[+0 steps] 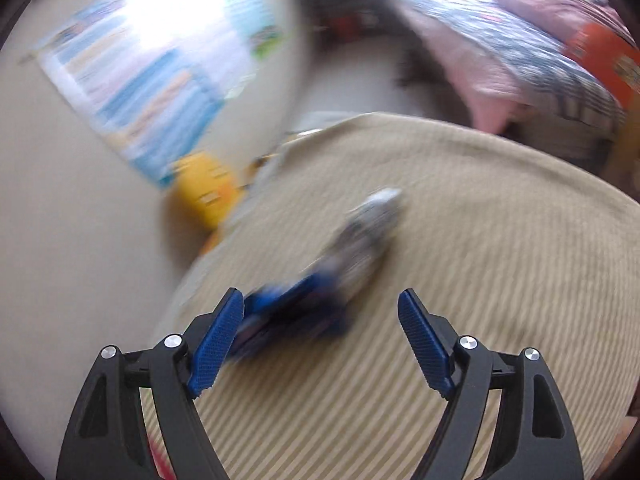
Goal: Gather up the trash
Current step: 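Grasp the white 'FE' paper cup with the right tool while the left tool grasps the blue Oreo wrapper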
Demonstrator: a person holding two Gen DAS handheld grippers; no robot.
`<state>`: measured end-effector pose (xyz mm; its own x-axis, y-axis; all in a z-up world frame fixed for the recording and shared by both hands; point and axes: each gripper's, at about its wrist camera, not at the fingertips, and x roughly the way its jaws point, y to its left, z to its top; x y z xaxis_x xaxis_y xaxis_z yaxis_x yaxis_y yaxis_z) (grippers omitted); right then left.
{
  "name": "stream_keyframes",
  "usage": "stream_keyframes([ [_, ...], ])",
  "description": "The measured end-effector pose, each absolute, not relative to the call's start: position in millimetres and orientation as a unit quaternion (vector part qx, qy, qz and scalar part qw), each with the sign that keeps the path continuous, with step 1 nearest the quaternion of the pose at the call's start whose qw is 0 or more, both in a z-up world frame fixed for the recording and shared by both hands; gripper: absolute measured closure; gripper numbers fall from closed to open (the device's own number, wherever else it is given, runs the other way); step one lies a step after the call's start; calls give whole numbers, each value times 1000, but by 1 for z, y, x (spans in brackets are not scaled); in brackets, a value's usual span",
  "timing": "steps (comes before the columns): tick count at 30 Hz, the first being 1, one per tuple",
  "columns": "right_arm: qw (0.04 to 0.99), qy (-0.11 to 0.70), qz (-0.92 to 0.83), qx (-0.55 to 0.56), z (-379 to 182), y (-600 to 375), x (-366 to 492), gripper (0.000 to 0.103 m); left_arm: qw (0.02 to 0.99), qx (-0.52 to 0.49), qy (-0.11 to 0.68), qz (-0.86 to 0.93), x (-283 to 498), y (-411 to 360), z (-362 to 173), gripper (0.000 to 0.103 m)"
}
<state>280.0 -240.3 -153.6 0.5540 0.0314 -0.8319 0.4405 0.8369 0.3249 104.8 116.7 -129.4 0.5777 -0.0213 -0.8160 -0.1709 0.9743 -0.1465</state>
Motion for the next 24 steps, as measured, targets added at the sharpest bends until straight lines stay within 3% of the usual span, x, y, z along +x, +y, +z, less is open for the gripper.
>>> stream_keyframes([
  [8,812,524,-101,237,-198,-255,338,28,882,-71,465,-21,141,50,-126,36],
  [9,812,531,-83,228,-201,-253,342,33,881,-71,468,-26,144,47,-126,36],
  [10,812,538,-67,218,-202,-249,344,52,879,-71,470,-30,147,42,-127,36],
  [14,821,549,11,156,-189,-221,327,71,873,-67,483,-31,160,29,-136,35],
  [24,798,572,135,134,-183,-198,207,72,858,-71,508,-42,181,3,-154,35],
])
